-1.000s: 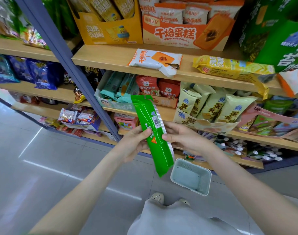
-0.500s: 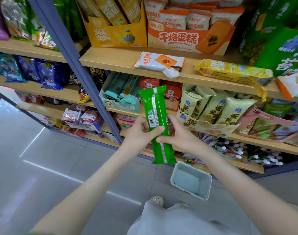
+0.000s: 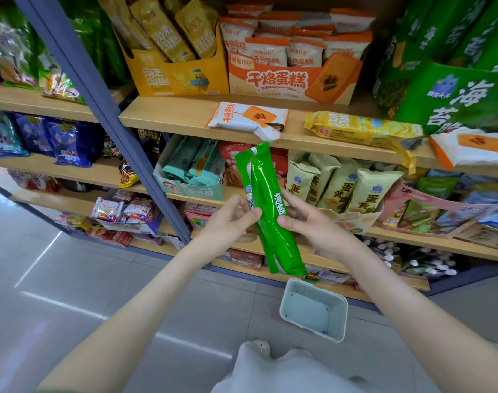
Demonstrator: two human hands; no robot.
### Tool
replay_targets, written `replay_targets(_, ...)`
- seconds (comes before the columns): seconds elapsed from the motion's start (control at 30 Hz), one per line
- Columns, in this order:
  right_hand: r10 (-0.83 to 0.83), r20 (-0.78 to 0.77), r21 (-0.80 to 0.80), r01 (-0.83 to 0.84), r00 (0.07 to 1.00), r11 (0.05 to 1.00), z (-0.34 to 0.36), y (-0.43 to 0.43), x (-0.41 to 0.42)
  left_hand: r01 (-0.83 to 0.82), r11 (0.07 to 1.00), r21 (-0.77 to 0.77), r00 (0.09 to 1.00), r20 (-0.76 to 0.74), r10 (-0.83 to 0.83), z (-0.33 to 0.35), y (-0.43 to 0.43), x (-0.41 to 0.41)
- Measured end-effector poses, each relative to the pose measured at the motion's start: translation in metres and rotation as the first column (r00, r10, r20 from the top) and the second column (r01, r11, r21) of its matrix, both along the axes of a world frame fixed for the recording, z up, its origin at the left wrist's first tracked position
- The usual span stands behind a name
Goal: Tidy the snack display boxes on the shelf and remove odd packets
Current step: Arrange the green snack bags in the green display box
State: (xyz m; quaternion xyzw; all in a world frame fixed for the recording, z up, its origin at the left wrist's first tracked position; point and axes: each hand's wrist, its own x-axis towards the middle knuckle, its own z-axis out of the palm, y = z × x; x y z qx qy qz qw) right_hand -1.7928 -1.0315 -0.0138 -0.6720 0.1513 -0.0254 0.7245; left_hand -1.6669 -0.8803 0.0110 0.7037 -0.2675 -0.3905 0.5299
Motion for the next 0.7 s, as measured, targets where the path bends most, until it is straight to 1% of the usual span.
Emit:
replay_targets(0.07, 0.000, -0.003, -0.057, 0.000, 1.000, 0.998, 0.004, -0.002, -0.002, -0.064, 0.998, 0.004, 0.989, 0.131, 0.063, 0.001, -0.004, 0.001)
replay_targets(0.13, 0.026, -0.029, -0.130, -0.030, 0.999, 0.991, 0.009, -0.003, -0.003, -0.153, 0.988, -0.033, 0.961, 0.229, 0.156, 0.006, -0.008, 0.004)
replay_targets(0.17, 0.040, -0.035, -0.150, -0.044, 0.999, 0.988, 0.010, -0.004, -0.004, -0.165, 0.985, -0.056, 0.950, 0.260, 0.173, 0.007, -0.010, 0.006)
replay_targets(0.2, 0.038, -0.037, -0.153, -0.043, 0.999, 0.987, 0.011, -0.005, -0.005, -0.144, 0.987, -0.067, 0.948, 0.278, 0.157, 0.008, -0.012, 0.006)
replay_targets(0.27, -0.005, -0.019, -0.120, 0.002, 1.000, 0.993, 0.012, -0.006, -0.008, -0.067, 0.994, -0.092, 0.962, 0.260, 0.089, 0.012, -0.019, 0.004)
replay_targets(0.33, -0.083, 0.010, -0.082, 0.084, 0.996, 0.993, 0.014, -0.008, -0.010, 0.038, 0.994, -0.099, 0.982, 0.189, -0.019, 0.014, -0.024, -0.002)
replay_targets(0.4, -0.129, 0.050, -0.064, 0.132, 0.990, 0.989, 0.016, -0.009, -0.010, 0.144, 0.987, -0.067, 0.972, 0.195, -0.129, 0.012, -0.028, -0.006)
replay_targets(0.43, -0.140, 0.058, -0.062, 0.144, 0.988, 0.988, 0.017, -0.010, -0.011, 0.169, 0.984, -0.052, 0.967, 0.202, -0.155, 0.010, -0.029, -0.006)
replay_targets(0.6, -0.170, 0.023, -0.055, 0.171, 0.985, 0.984, 0.015, -0.014, -0.017, 0.219, 0.973, -0.066, 0.962, 0.180, -0.204, 0.008, -0.035, -0.004)
replay_targets(0.63, -0.167, 0.023, -0.058, 0.168, 0.986, 0.984, 0.017, -0.015, -0.018, 0.215, 0.975, -0.064, 0.963, 0.179, -0.201, 0.008, -0.036, -0.004)
replay_targets(0.7, -0.116, 0.020, -0.086, 0.117, 0.993, 0.989, 0.022, -0.014, -0.022, 0.161, 0.984, -0.080, 0.960, 0.243, -0.138, 0.005, -0.038, -0.001)
